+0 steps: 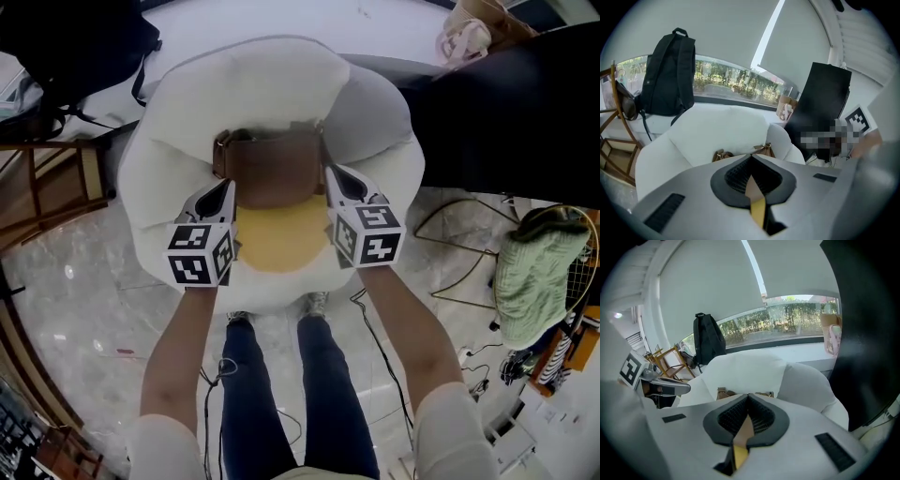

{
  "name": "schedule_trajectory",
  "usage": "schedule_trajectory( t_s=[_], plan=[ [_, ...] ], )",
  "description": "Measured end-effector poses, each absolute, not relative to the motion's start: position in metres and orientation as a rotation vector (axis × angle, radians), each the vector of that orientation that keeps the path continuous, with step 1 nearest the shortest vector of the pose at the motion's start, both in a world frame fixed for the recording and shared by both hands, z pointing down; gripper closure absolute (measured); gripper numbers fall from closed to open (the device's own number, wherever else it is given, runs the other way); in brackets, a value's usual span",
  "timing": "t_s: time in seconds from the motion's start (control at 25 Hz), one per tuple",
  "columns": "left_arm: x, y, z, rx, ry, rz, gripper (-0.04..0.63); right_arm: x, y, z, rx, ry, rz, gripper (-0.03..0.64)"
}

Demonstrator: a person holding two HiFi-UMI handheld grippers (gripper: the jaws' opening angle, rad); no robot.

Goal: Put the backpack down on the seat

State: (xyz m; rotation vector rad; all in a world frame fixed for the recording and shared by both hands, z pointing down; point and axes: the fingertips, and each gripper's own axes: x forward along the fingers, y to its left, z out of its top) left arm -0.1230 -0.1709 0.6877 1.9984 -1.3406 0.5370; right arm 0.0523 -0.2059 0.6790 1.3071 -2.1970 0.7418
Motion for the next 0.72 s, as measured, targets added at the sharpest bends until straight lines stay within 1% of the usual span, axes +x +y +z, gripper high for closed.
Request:
schedule_trajectory(
  t_s=[0.36, 0.72],
  plan=[
    [-0.111, -0.153, 0.642, 2.03, -1.312, 0.512, 0.563, 0.06, -0.189, 0.635, 1.332, -2.217, 0.766, 0.586],
    [-0.112, -0.106, 0.565, 2.081, -1.313, 0.537, 0.563, 0.064, -0.141, 0.551, 1.34, -2.268, 0.745, 0.586]
  ],
)
